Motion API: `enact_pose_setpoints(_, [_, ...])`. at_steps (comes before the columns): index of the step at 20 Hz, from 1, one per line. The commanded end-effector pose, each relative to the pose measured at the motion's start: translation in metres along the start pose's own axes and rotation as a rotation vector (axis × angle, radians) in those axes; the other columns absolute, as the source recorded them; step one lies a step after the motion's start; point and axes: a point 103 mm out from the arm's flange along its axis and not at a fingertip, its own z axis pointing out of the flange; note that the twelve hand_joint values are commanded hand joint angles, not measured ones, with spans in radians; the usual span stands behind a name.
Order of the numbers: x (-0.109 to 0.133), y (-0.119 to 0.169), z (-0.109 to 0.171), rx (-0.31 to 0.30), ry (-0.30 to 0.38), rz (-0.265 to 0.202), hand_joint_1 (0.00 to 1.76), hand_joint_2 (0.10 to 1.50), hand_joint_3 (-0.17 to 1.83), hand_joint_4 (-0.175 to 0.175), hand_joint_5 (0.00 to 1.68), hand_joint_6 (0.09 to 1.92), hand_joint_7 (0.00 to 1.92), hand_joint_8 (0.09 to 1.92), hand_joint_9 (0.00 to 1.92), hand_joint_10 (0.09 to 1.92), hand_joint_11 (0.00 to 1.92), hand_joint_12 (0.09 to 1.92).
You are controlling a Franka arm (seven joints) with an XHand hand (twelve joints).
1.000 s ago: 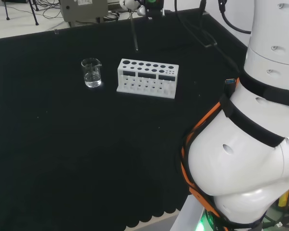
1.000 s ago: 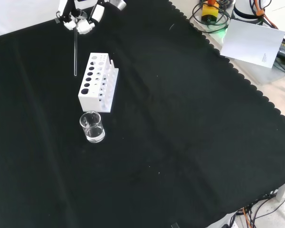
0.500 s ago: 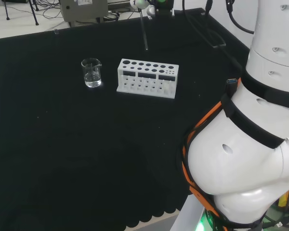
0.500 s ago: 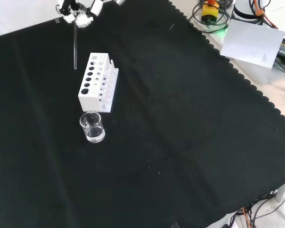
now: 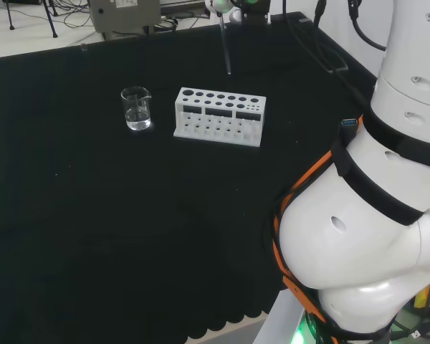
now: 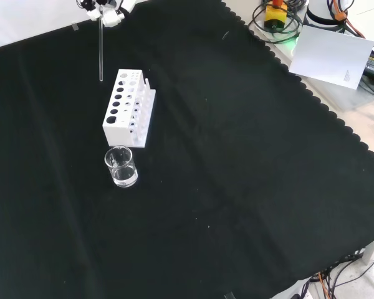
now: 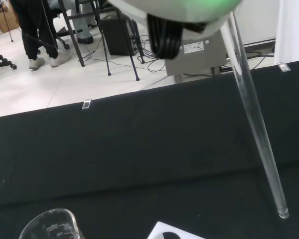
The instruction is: Put the glass rod back on the white test tube rack.
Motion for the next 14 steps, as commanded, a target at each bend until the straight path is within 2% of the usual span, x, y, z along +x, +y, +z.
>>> enact_pose_setpoints(1, [-0.004,-0.006,-0.007,-0.018,0.005,0.004,1.30,0.70,0.79,-0.175,1.00,0.92,1.11,1.30,1.62,1.01,1.67,0.88])
enact_pose_setpoints(3, [-0.005,-0.012,-0.012,-0.014,-0.021,0.001,1.30,0.70,0.79,-0.175,1.00,0.92,1.11,1.30,1.62,1.01,1.67,0.88])
enact_pose_setpoints(7, [-0.006,-0.016,-0.015,-0.030,0.009,0.006,1.30,0.70,0.79,-0.175,1.00,0.92,1.11,1.30,1.62,1.01,1.67,0.88])
enact_pose_setpoints(14, [-0.010,-0.024,-0.022,-0.039,0.012,0.005,1.30,0.70,0.79,-0.175,1.00,0.92,1.11,1.30,1.62,1.01,1.67,0.88])
